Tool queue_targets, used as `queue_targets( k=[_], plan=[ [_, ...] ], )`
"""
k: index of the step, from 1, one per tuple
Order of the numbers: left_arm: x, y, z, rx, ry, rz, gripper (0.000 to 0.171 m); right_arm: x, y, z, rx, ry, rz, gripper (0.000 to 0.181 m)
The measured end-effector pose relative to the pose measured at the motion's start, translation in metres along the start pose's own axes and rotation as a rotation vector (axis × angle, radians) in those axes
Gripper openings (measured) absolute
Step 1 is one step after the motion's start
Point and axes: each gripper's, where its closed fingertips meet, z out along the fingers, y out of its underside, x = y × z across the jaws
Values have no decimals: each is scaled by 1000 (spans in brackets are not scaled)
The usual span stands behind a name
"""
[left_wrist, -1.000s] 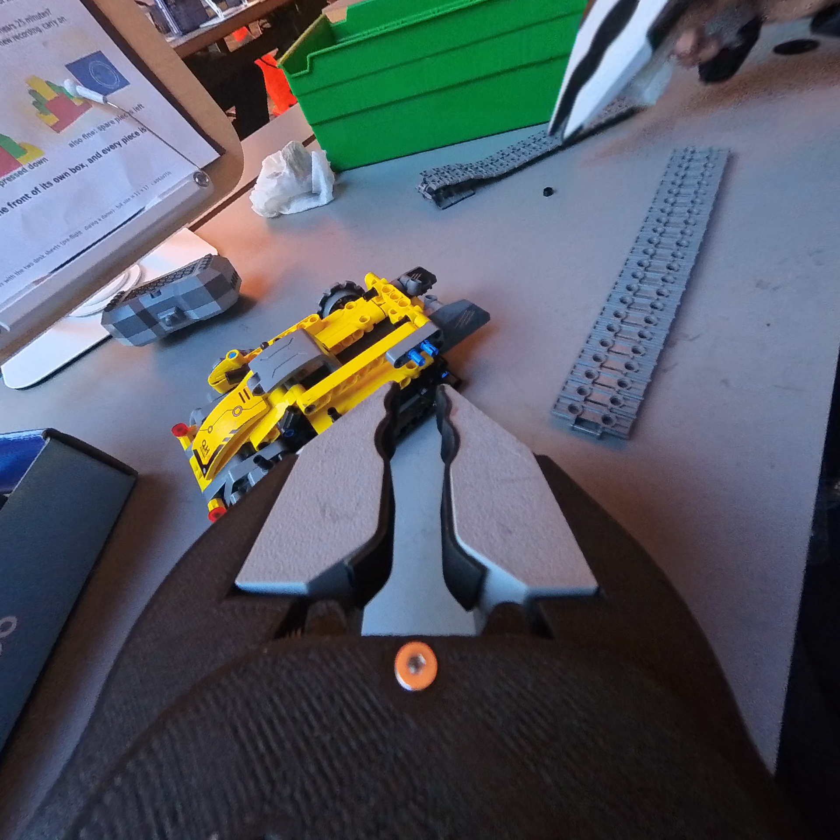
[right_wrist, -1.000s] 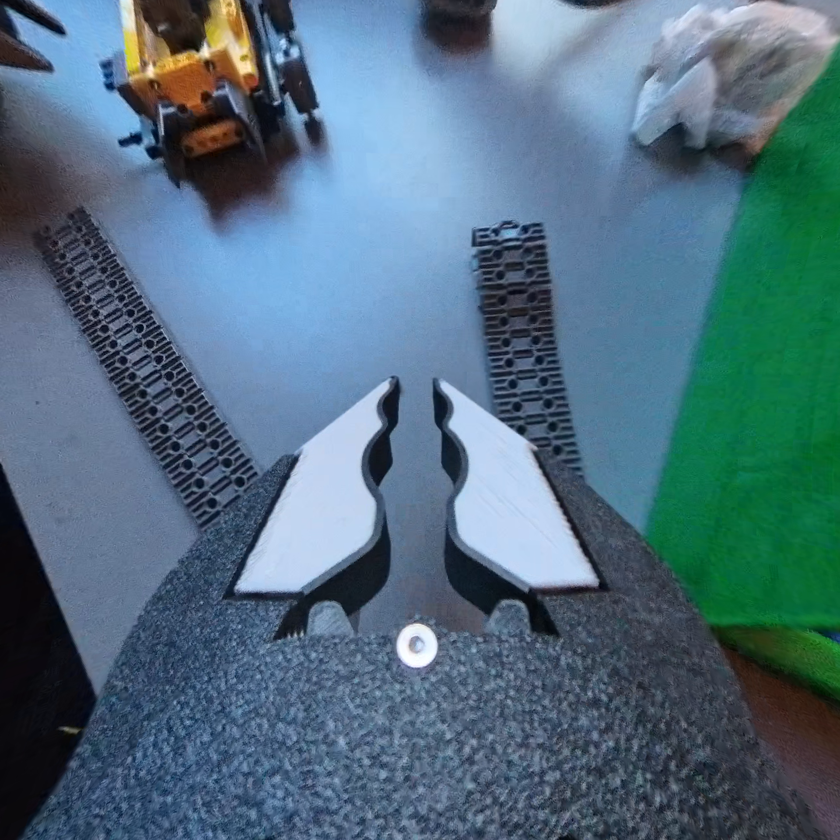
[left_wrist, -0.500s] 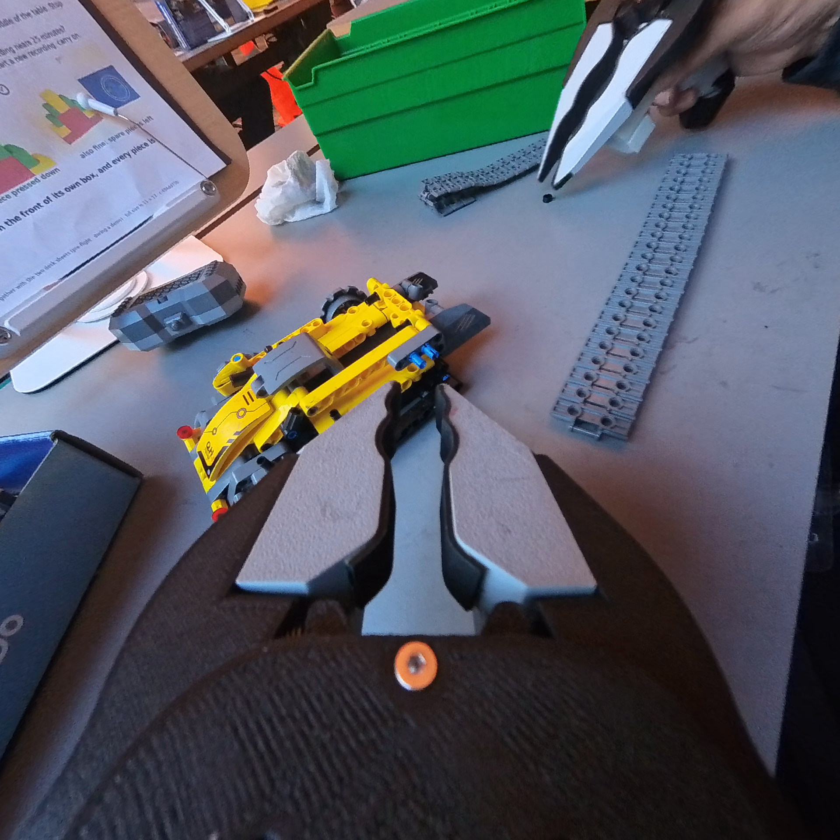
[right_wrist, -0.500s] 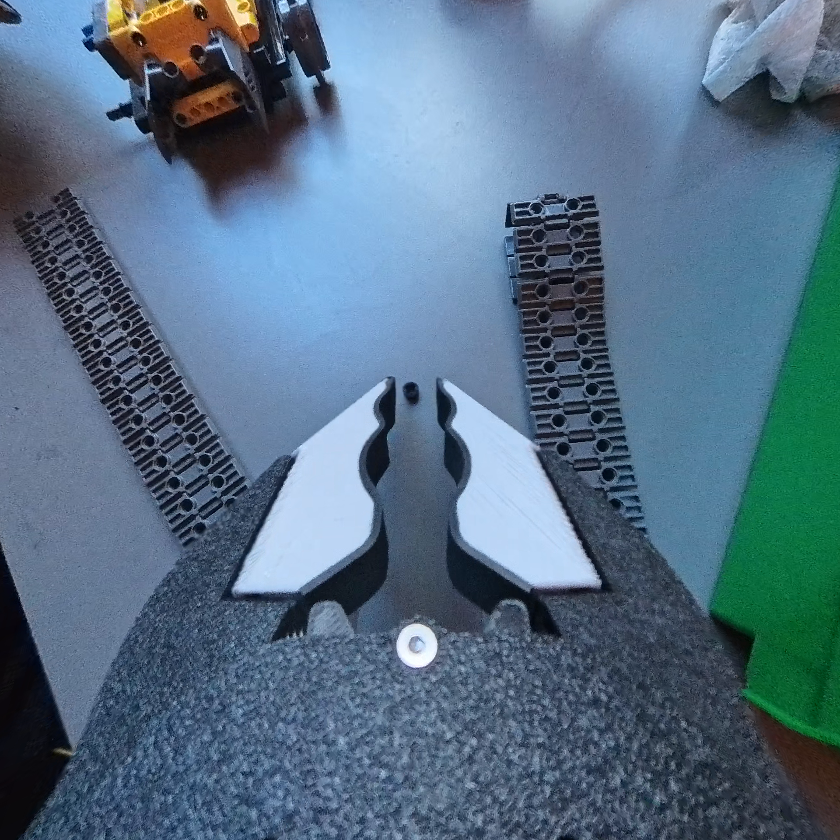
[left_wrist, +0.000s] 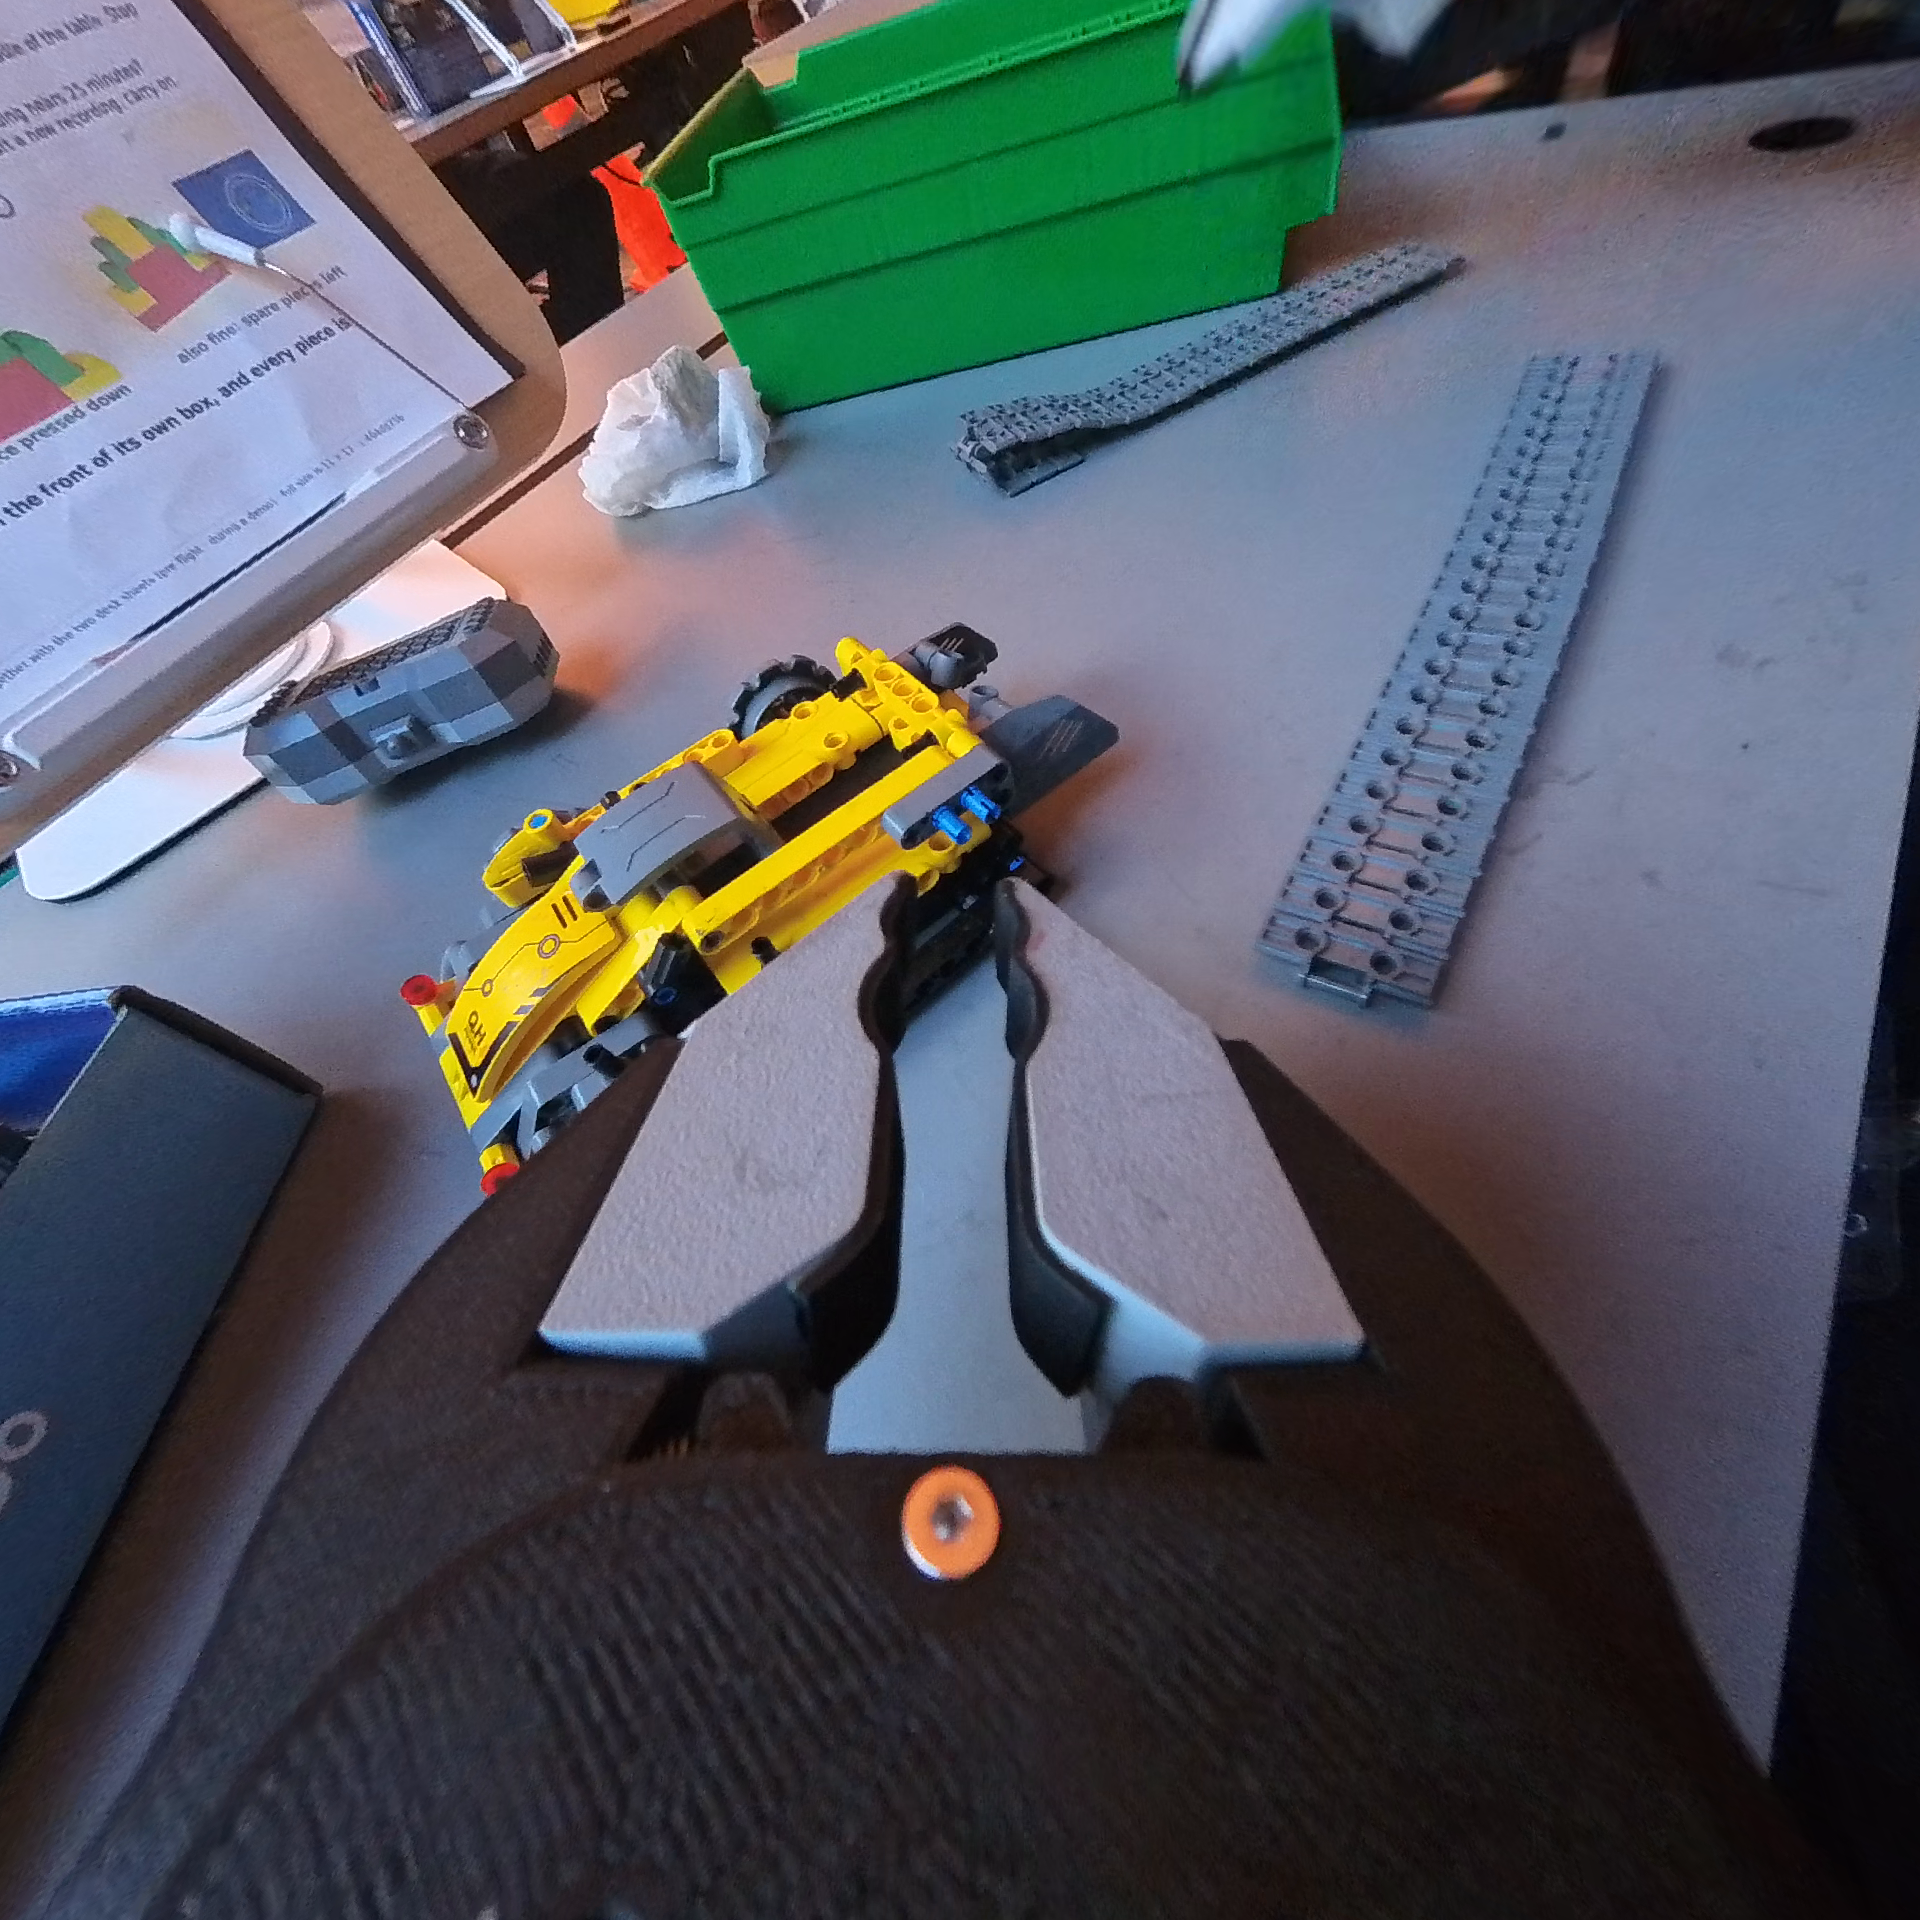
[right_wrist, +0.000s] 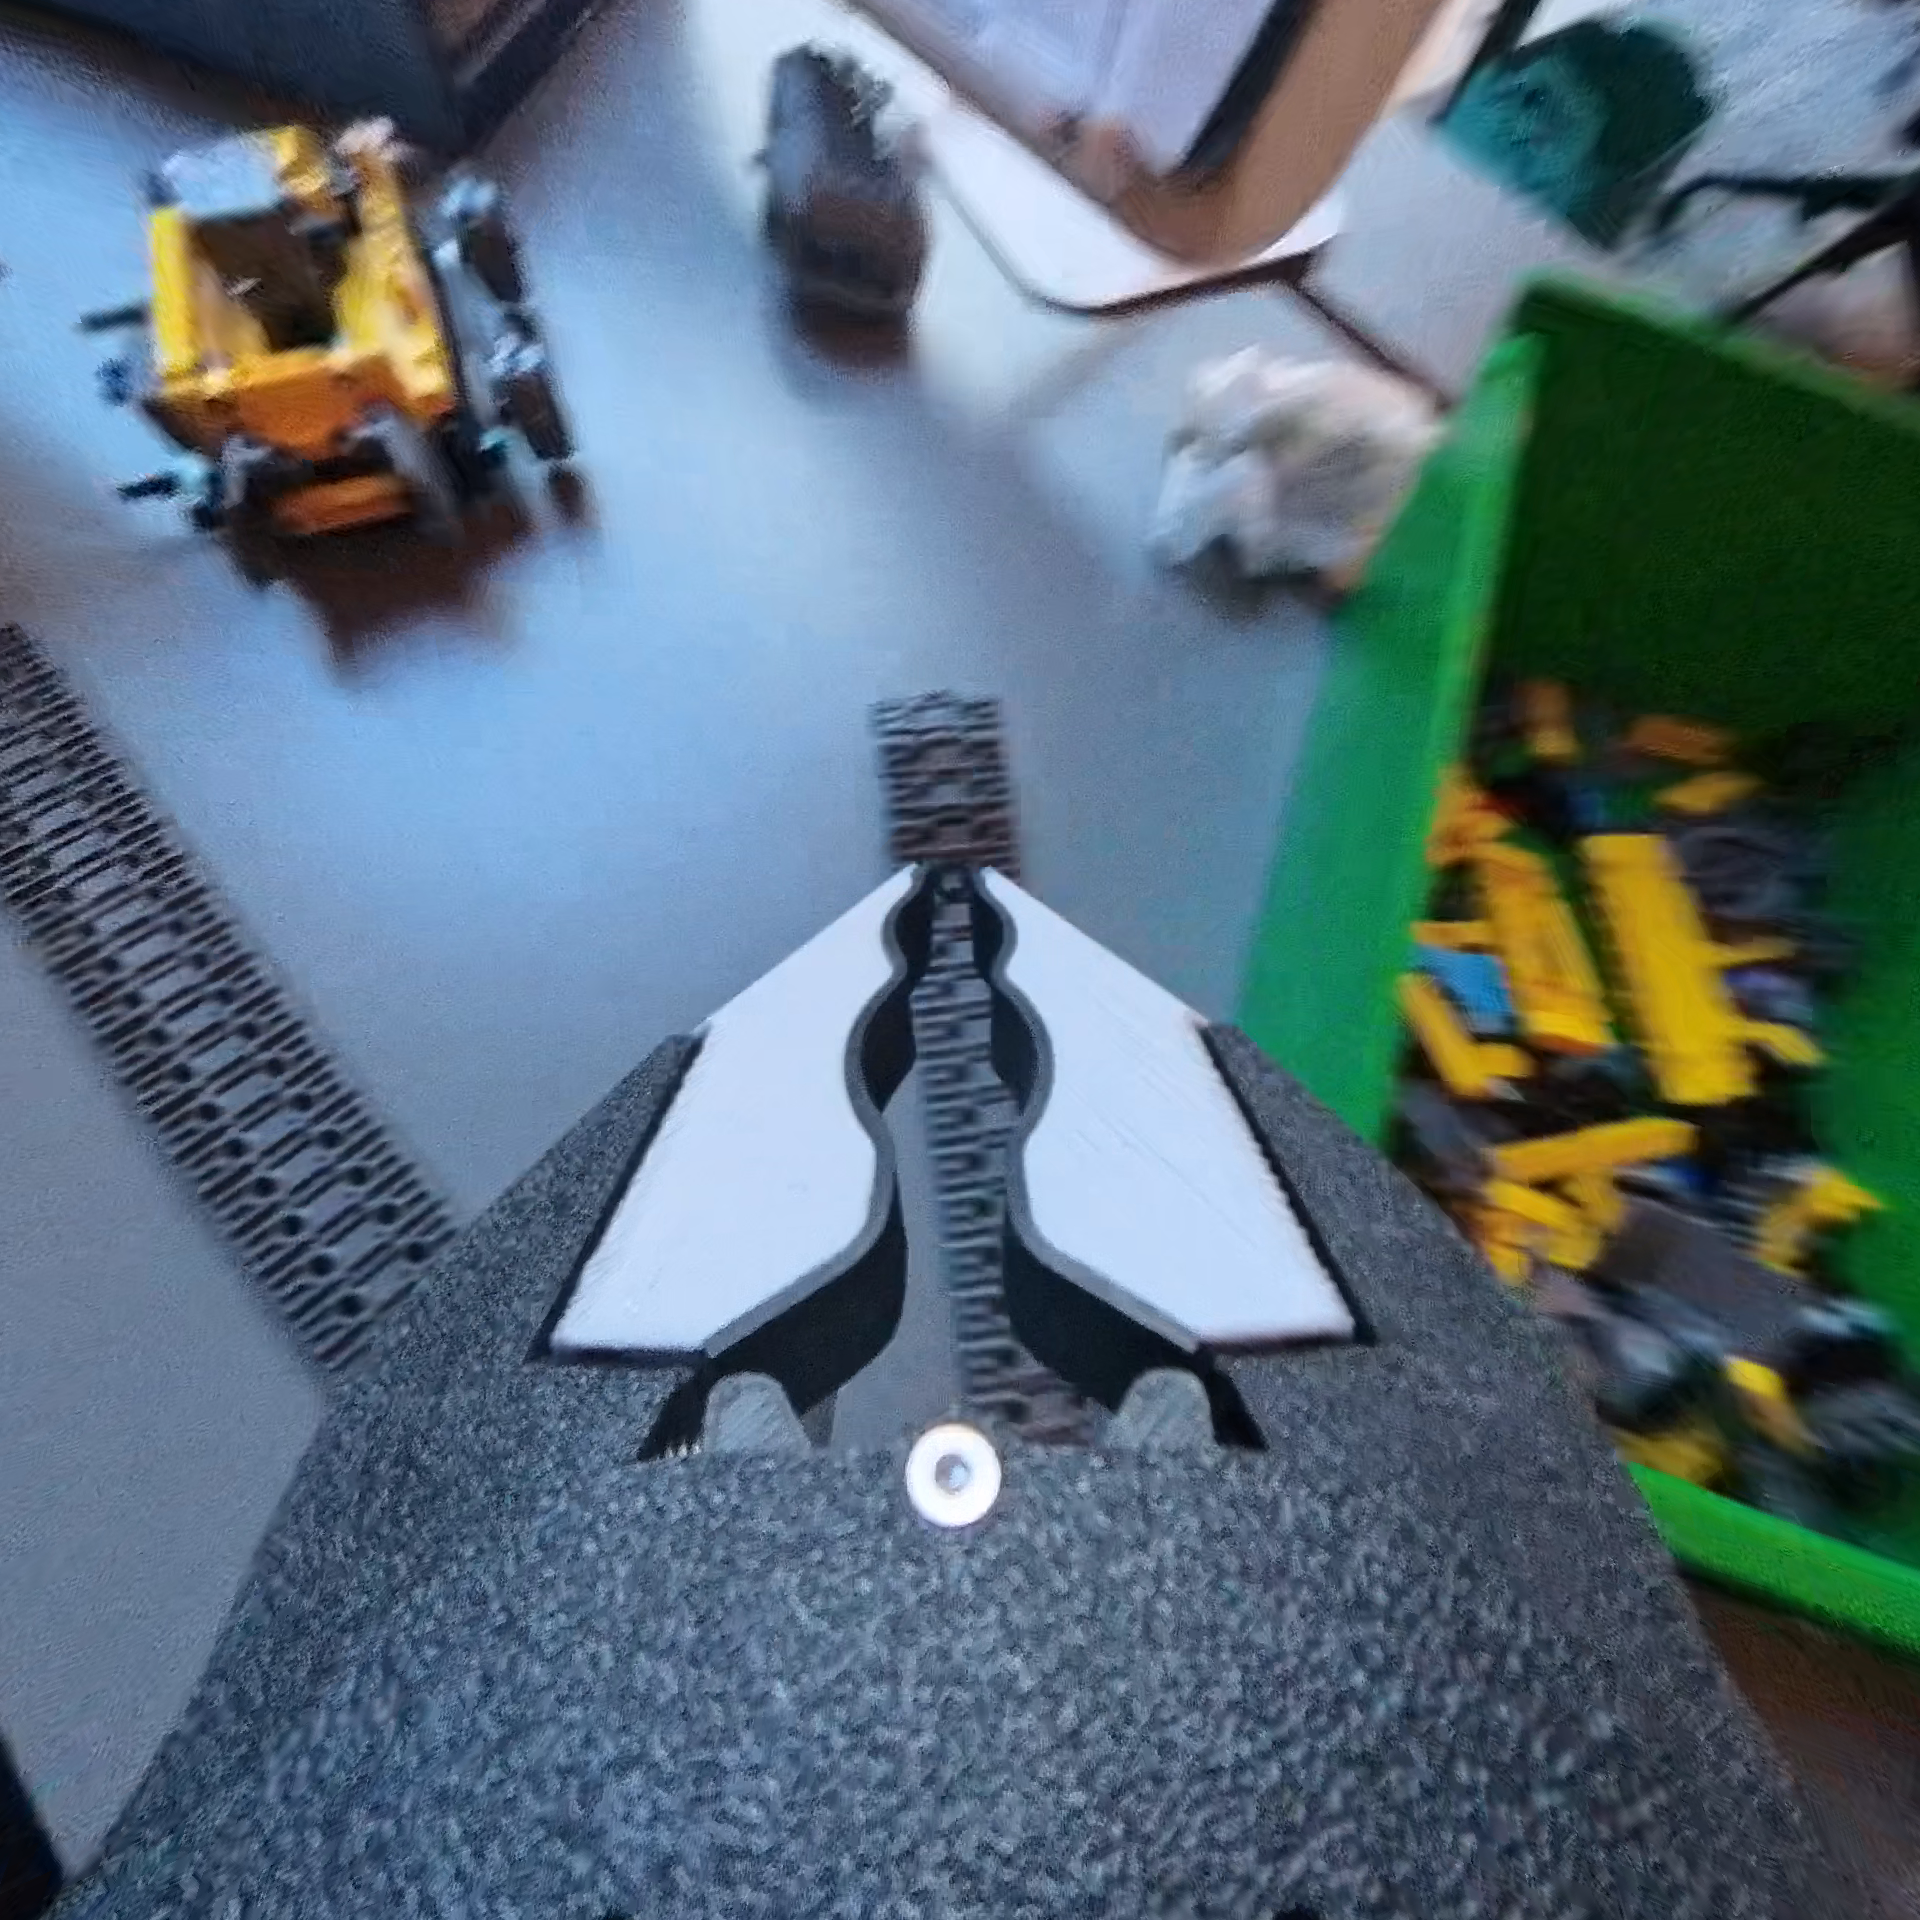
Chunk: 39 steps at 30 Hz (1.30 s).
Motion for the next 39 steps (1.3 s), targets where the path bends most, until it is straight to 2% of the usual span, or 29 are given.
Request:
queue_targets(
  k=[3, 5, 7, 10, 13, 15, 17, 21, 24, 28, 31, 32, 36, 39],
  plan=[
    [1, 0, 0, 3, 7, -2, 12, 81, -24, -36, 59, 190, 41, 3],
    [1, -1, 0, 6, 14, 0, 13, 115, -6, -34, -55, 195, 114, 3],
    [1, -1, 0, 8, 15, 4, 13, 131, 15, -26, -186, 216, 118, 16],
    [1, -3, -1, 19, 2, 10, 13, 132, 10, -21, -151, 202, 124, 9],
    [0, -2, -1, 17, 1, 6, 13, 126, 2, -22, -102, 227, 178, 13],
    [0, -2, -1, 16, -4, 6, 13, 92, -21, -18, 14, 165, 148, 13],
    [-1, -2, -1, 11, -11, 7, 14, 39, -39, -4, 86, 33, 95, 12],
    [-4, 0, 1, -2, -31, 4, 15, -73, -52, 40, 96, -304, 40, 22],
    [-7, 0, 1, -3, -55, 10, 16, -130, -52, 76, 60, -461, -2, 27],
    [-19, -5, 1, -2, -125, 63, 22, -163, -48, 119, -10, -497, -169, 34],
    [-11, -12, 8, -63, -67, 60, 37, -172, -40, 140, -71, -518, -252, 34],
    [-8, -13, 11, -89, -48, 53, 42, -172, -40, 144, -70, -510, -287, 33],
    [-12, -10, 25, -151, -63, 92, 44, -180, -41, 147, -29, -517, -339, 6],
    [-12, 2, 33, -208, -41, 93, 51, -191, -36, 139, -9, -557, -361, 7]
  ],
)
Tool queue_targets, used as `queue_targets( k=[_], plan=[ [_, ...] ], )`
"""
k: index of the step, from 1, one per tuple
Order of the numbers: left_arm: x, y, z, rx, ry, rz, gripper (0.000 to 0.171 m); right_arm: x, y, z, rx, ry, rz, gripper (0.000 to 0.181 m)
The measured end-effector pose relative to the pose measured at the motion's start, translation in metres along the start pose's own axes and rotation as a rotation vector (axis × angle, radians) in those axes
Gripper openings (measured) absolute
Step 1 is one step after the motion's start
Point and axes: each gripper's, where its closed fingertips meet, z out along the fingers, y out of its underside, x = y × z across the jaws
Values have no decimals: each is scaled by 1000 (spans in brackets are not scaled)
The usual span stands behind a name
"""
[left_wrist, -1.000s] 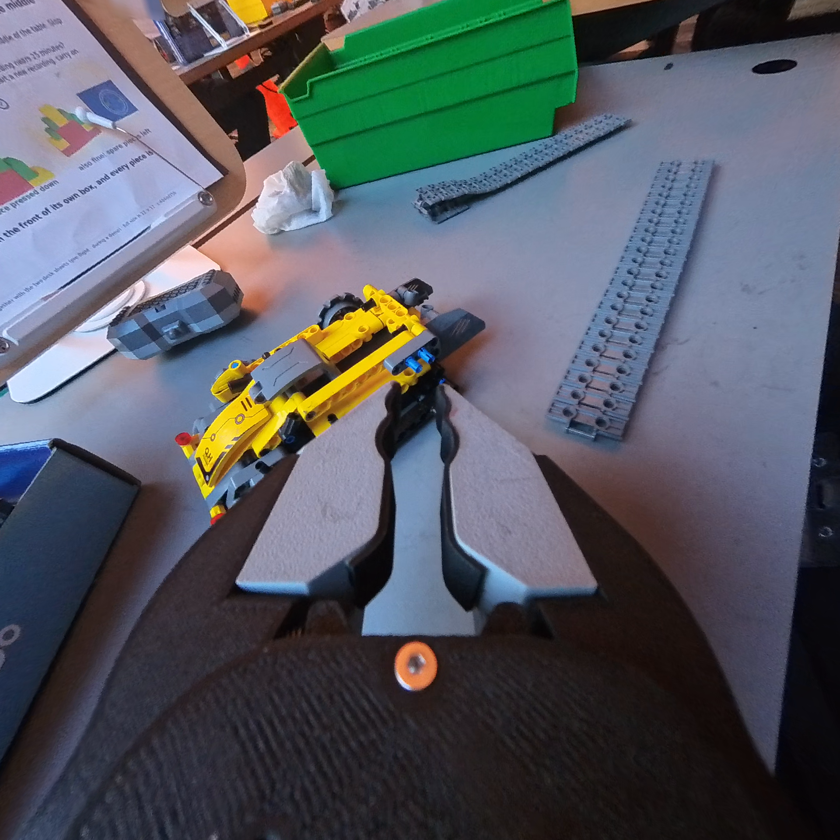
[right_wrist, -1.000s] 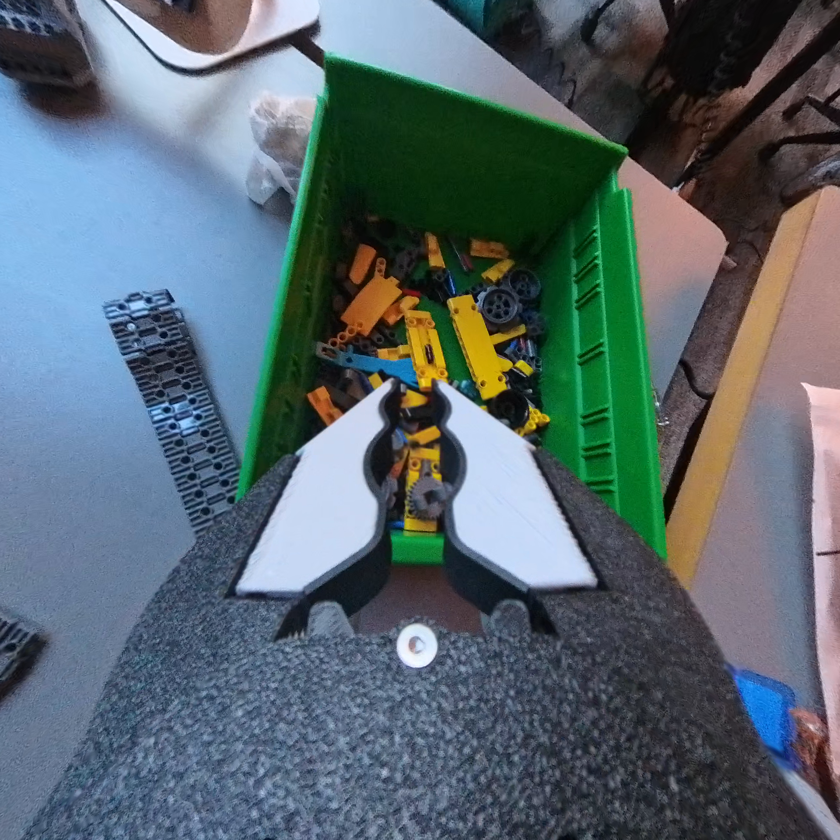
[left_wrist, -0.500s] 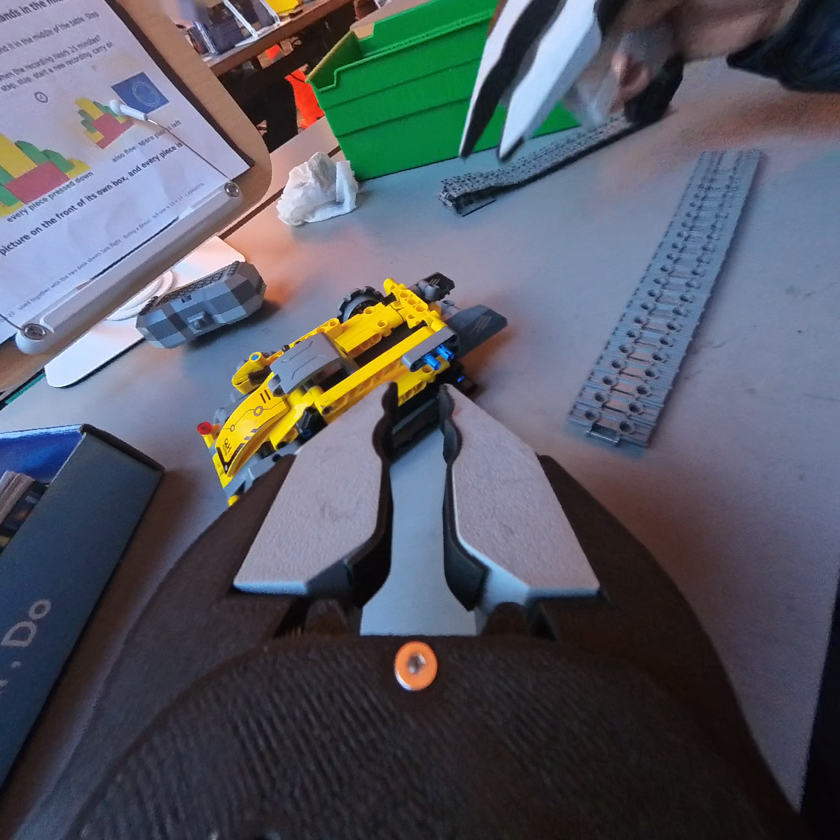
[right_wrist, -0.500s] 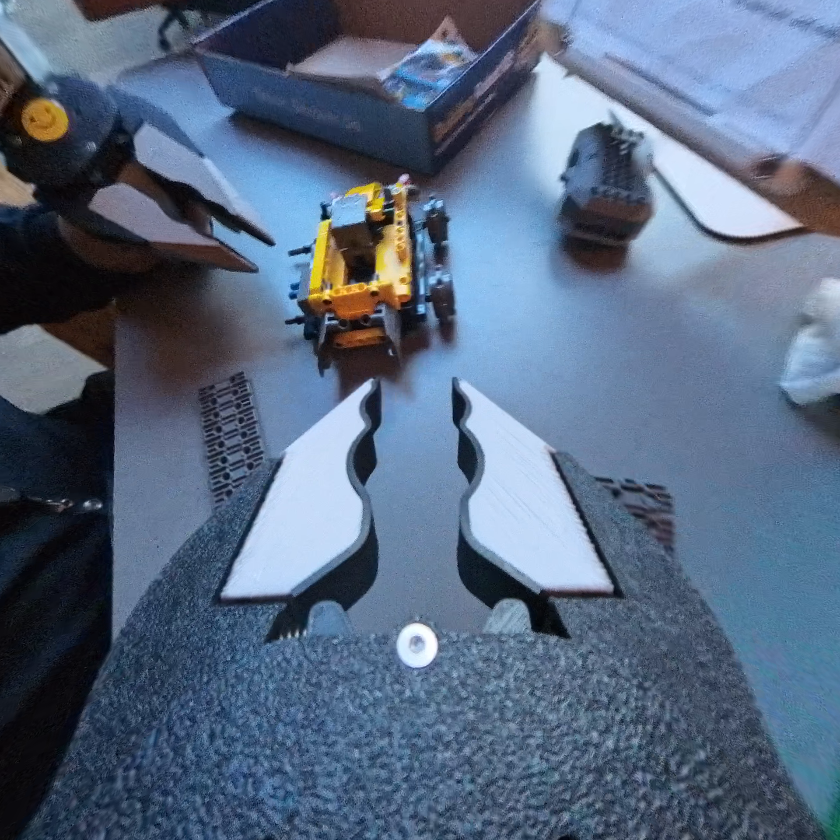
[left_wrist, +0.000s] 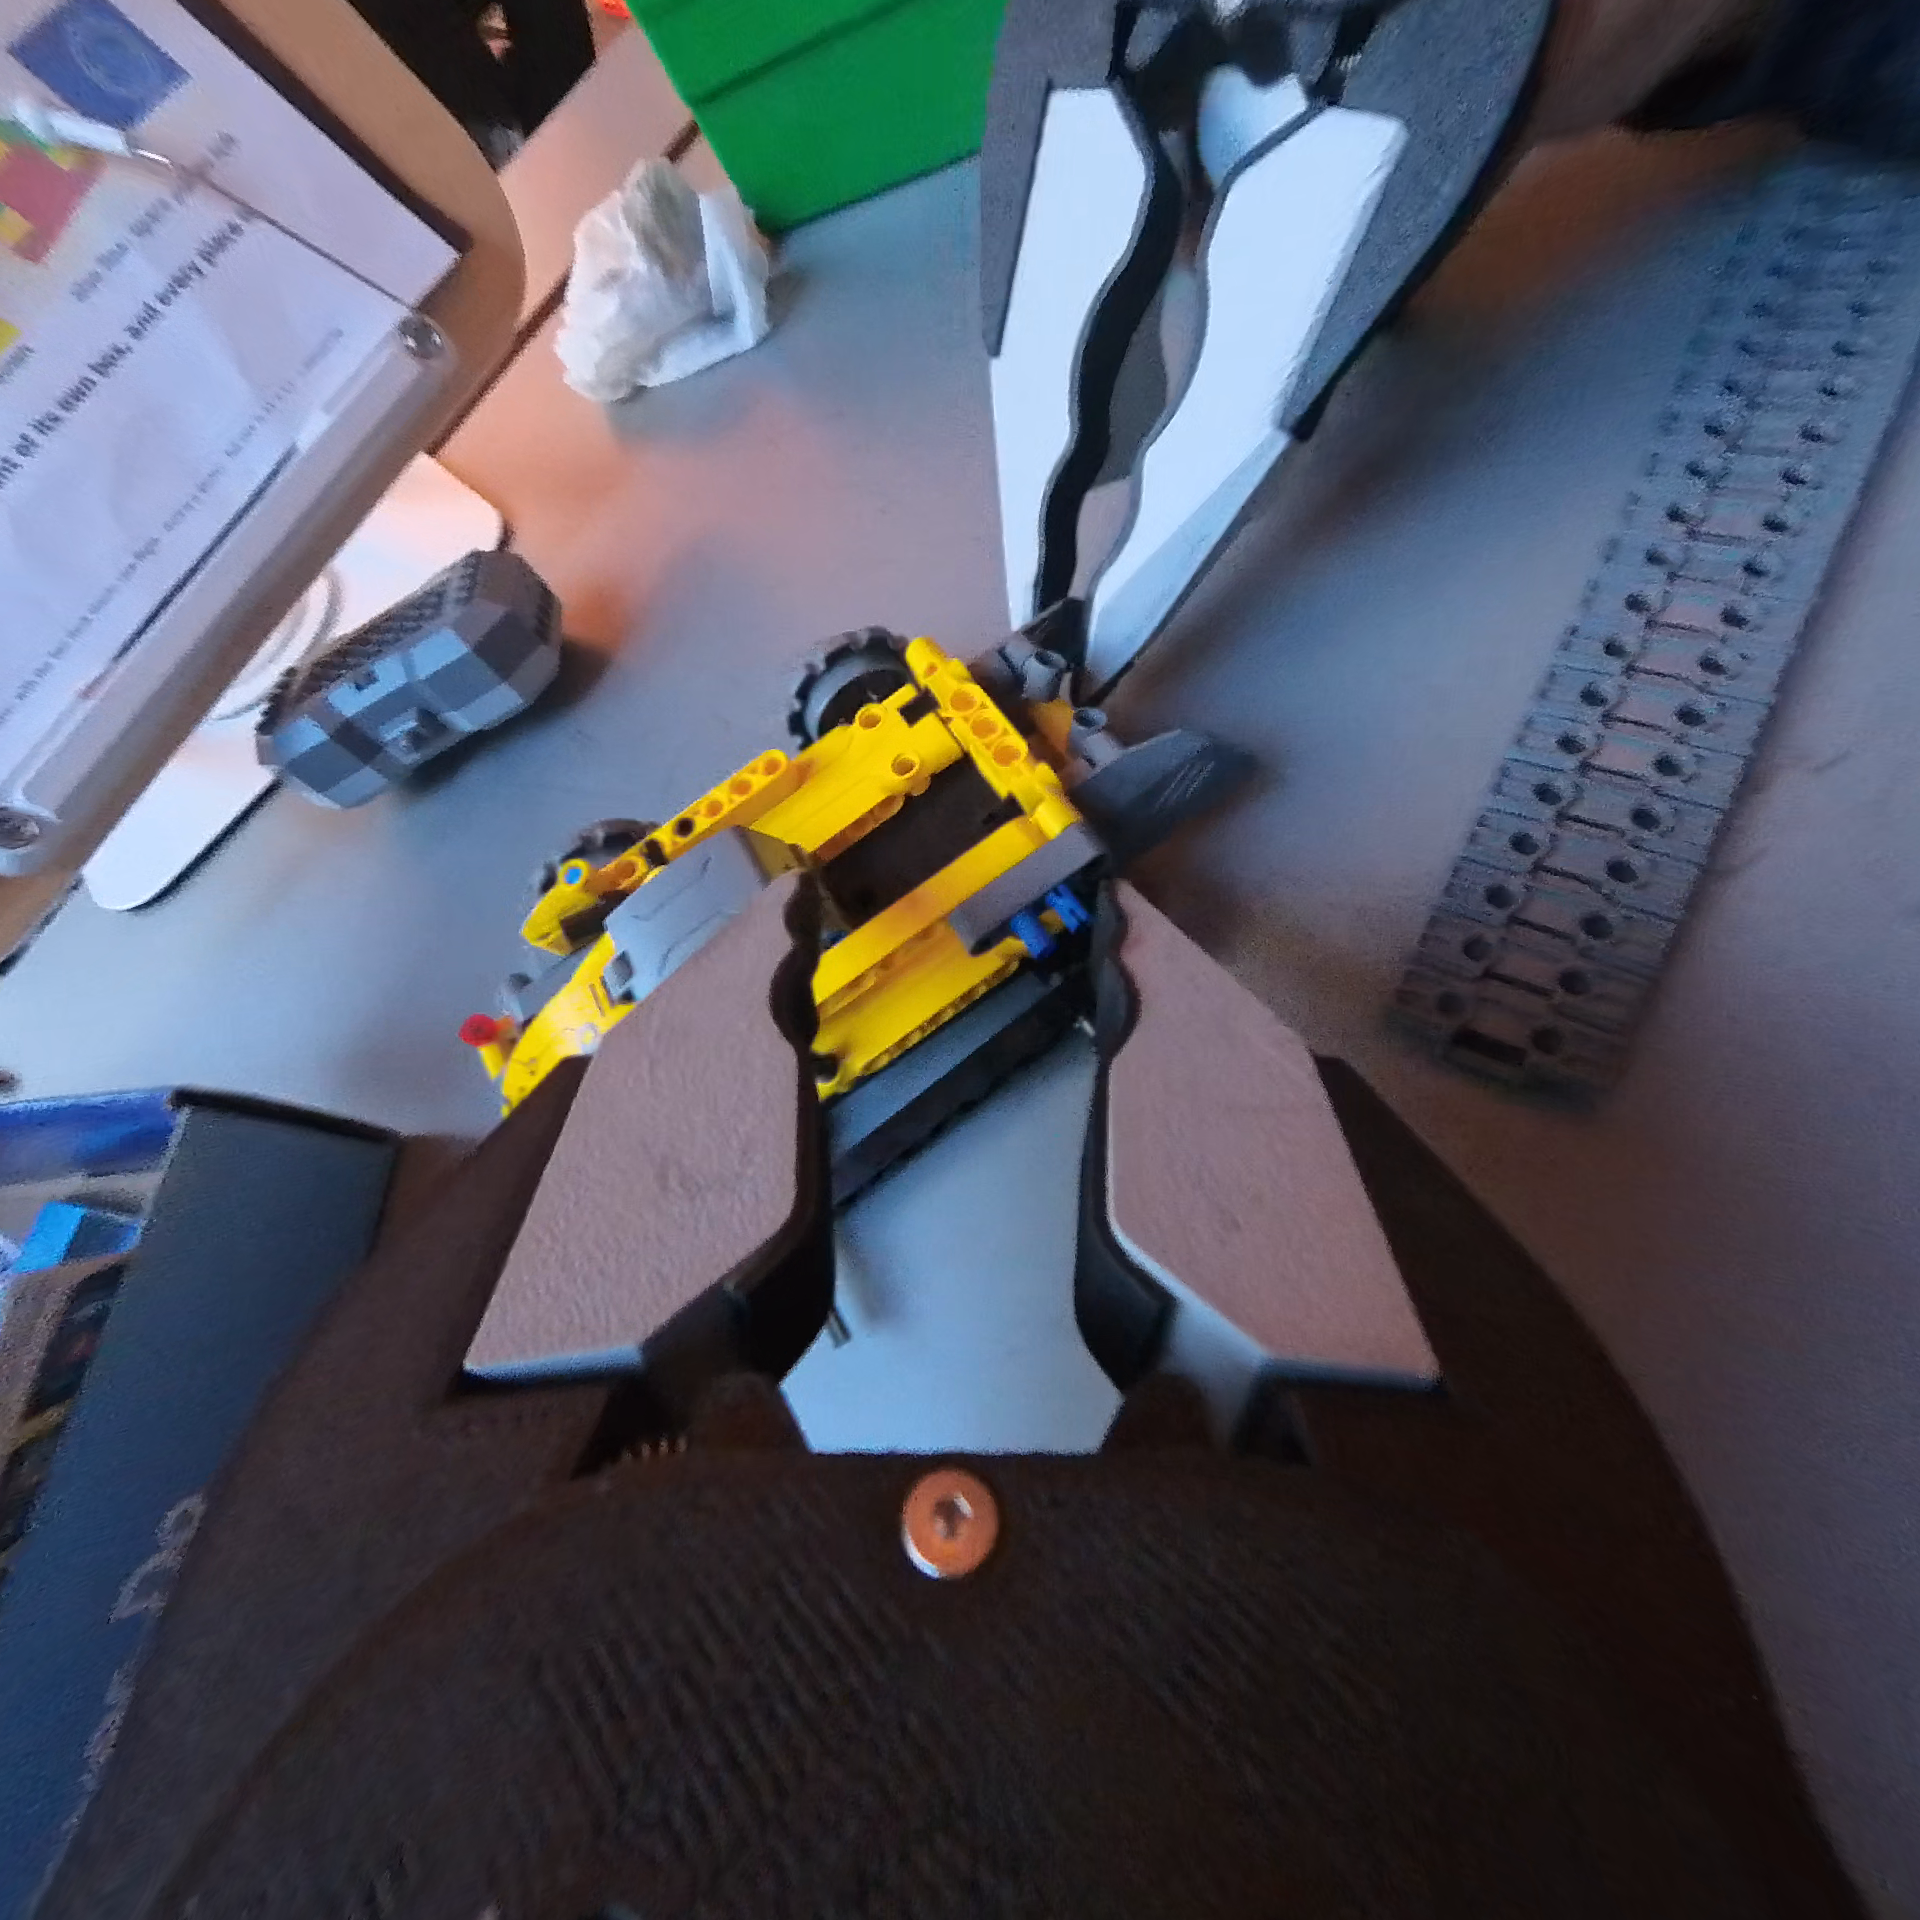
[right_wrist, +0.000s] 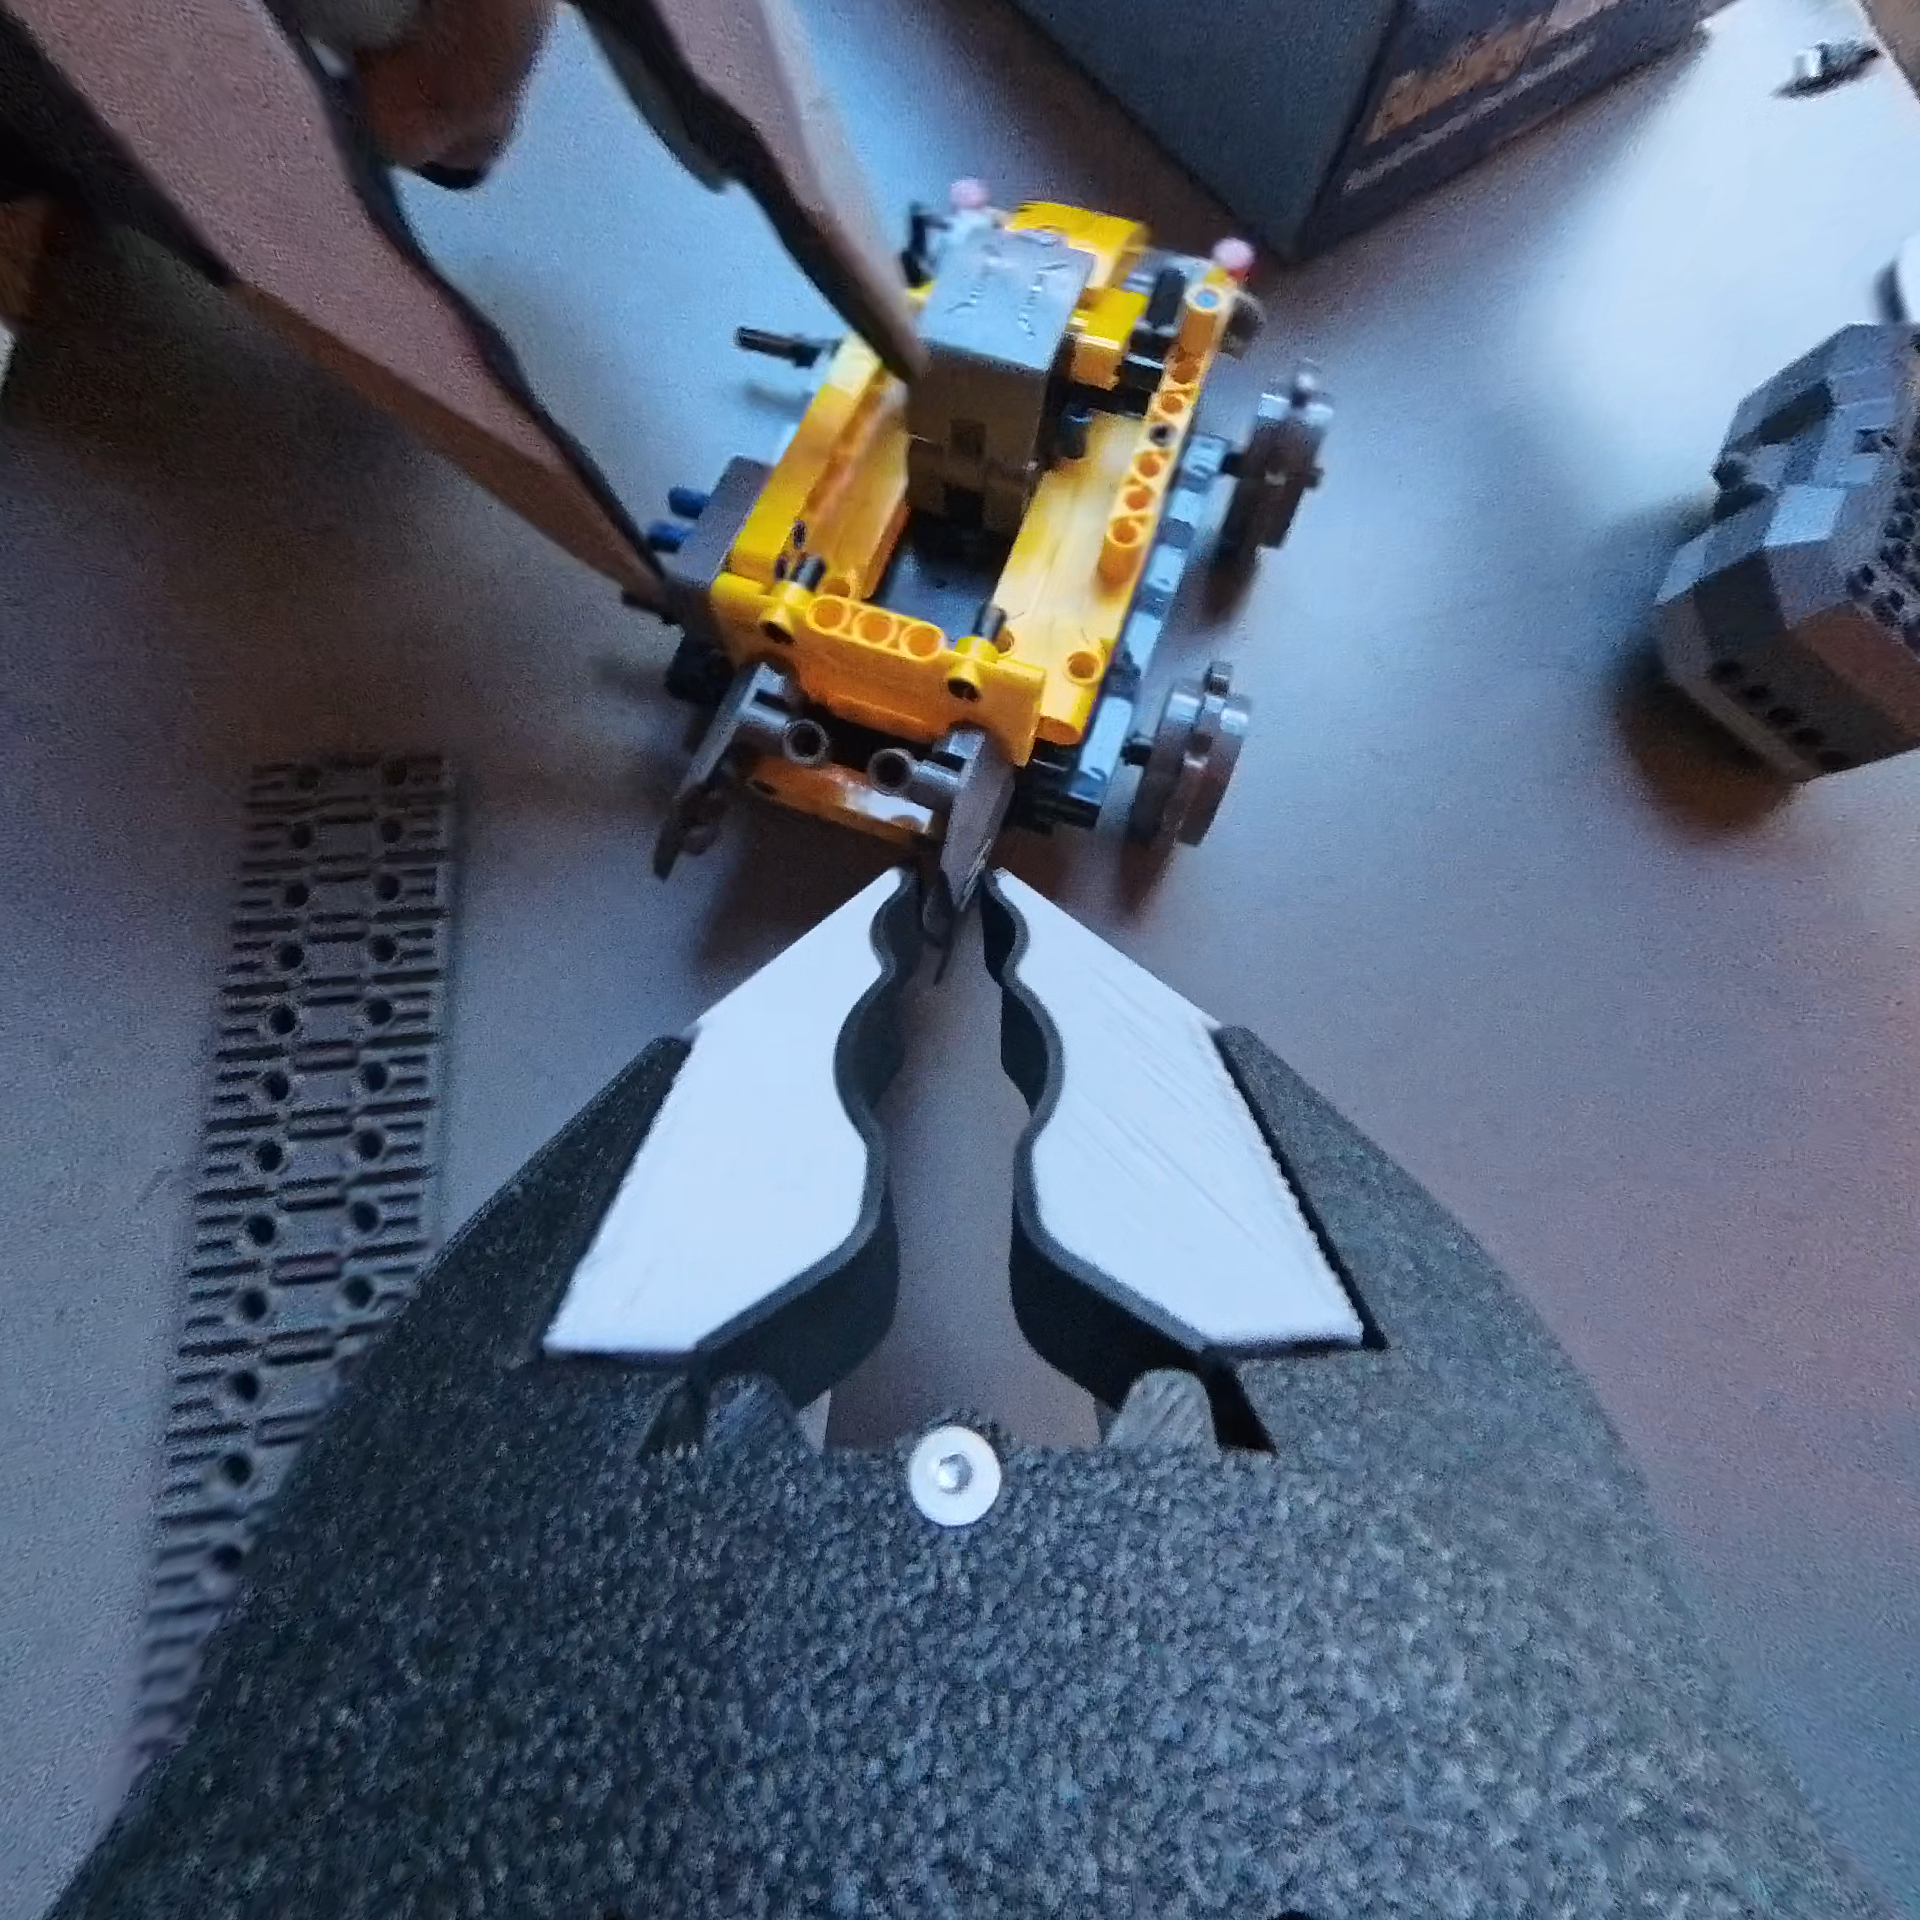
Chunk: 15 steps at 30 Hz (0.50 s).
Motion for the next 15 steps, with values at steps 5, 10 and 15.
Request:
queue_targets(
  k=[5, 10, 15],
  plan=[
    [10, 8, -5, -3, 56, 34, 49, -27, 1, -5, 19, -116, 7, 11],
    [13, 19, -22, -43, 66, 36, 49, -48, -9, -5, 65, -241, 11, 22],
    [20, 9, -36, -19, 124, -60, 48, -14, -17, -20, 147, -145, 104, 10]
  ],
)
